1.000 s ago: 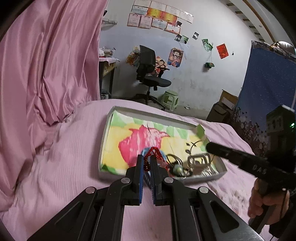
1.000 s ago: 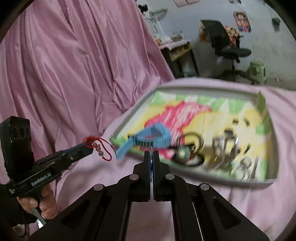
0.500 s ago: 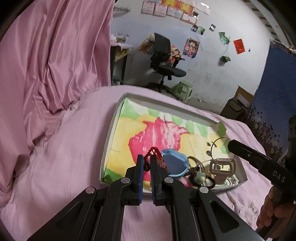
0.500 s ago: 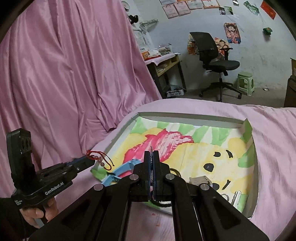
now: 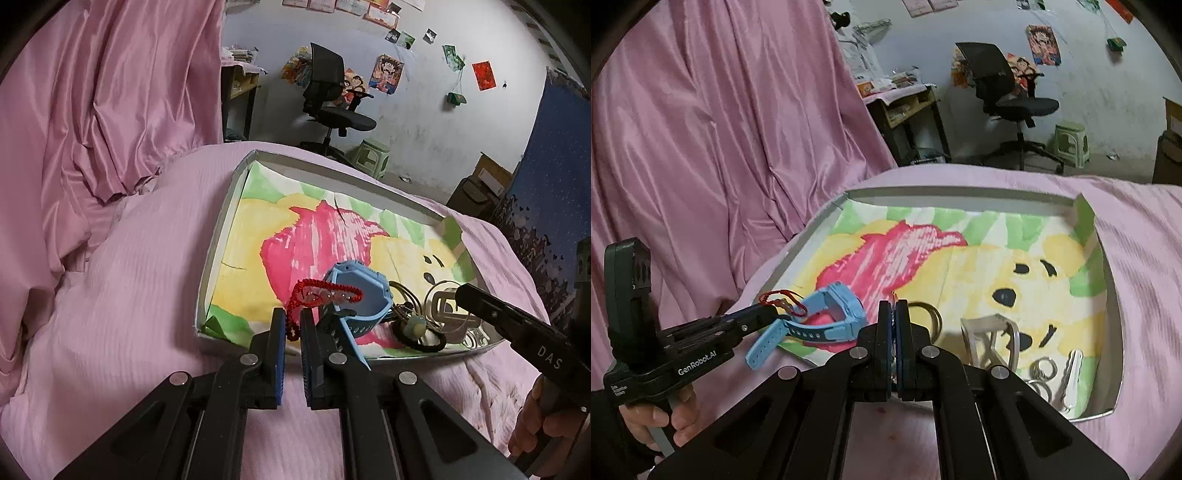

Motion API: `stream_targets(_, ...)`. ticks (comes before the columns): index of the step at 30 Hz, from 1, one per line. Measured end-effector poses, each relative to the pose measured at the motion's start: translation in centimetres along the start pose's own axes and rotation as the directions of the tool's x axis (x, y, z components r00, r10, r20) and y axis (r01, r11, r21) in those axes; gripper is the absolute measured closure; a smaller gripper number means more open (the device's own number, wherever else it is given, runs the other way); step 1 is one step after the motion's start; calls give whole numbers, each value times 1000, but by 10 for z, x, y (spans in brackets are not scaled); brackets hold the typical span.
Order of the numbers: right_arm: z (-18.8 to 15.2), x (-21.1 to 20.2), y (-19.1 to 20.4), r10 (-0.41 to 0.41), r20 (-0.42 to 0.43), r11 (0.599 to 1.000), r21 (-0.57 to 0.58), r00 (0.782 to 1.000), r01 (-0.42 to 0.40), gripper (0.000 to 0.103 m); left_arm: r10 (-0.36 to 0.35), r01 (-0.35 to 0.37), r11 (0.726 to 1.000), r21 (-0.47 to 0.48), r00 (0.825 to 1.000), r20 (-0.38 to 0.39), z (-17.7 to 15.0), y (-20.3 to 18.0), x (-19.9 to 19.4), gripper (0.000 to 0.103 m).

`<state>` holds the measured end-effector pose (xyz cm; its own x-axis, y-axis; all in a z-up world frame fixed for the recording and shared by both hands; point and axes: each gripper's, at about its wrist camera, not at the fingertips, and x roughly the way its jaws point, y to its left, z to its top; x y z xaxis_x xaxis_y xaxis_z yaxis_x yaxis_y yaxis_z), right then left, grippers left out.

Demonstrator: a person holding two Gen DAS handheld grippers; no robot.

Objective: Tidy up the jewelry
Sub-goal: 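Carry the red bracelet and silver rings into the tray and open both tools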

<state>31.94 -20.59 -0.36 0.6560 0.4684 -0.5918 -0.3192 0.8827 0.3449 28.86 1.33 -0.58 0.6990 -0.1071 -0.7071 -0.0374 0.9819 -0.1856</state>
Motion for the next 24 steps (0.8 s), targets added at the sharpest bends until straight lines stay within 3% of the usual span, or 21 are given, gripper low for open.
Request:
stream_targets(6, -7, 1, -1, -15, -16, 1000, 3, 1000, 15, 101, 6, -7, 1000, 11, 1000, 13, -3, -2, -4, 93)
stream_targets(9, -9, 1, -2, -24, -21, 1000, 5, 1000, 24, 99, 3, -3, 1000, 13, 1000, 22, -4, -1, -8, 87)
stream_targets(11, -11, 1, -3, -29, -19, 1000, 9, 999, 29, 98, -2, 2, 1000, 15, 999, 35, -5, -2, -12, 76)
stream_targets(14, -13, -1, -4, -36, -17, 999, 15, 999, 37, 85, 1, -1, 1000, 7, 998, 62, -7, -2, -18, 55)
stream_targets(16, -15, -5, -5, -39, -6, 999, 21, 999, 39, 73, 1, -1, 1000, 3, 997, 72, -7, -1, -22, 53)
stream_targets(18, -15, -7, -5, -41, 0, 999, 19, 999, 41, 73, 8, -8, 1000, 2, 997, 78, -7, 0, -24, 49)
stream_targets(22, -15, -16, -4, -54, 33, 998, 15, 998, 54, 72, 24, -23, 1000, -7, 993, 116, -9, 1, -31, 30)
stream_targets(24, -15, -23, -3, -64, 60, 998, 16, 996, 63, 65, 29, -28, 1000, -6, 990, 136, -10, 1, -35, 24)
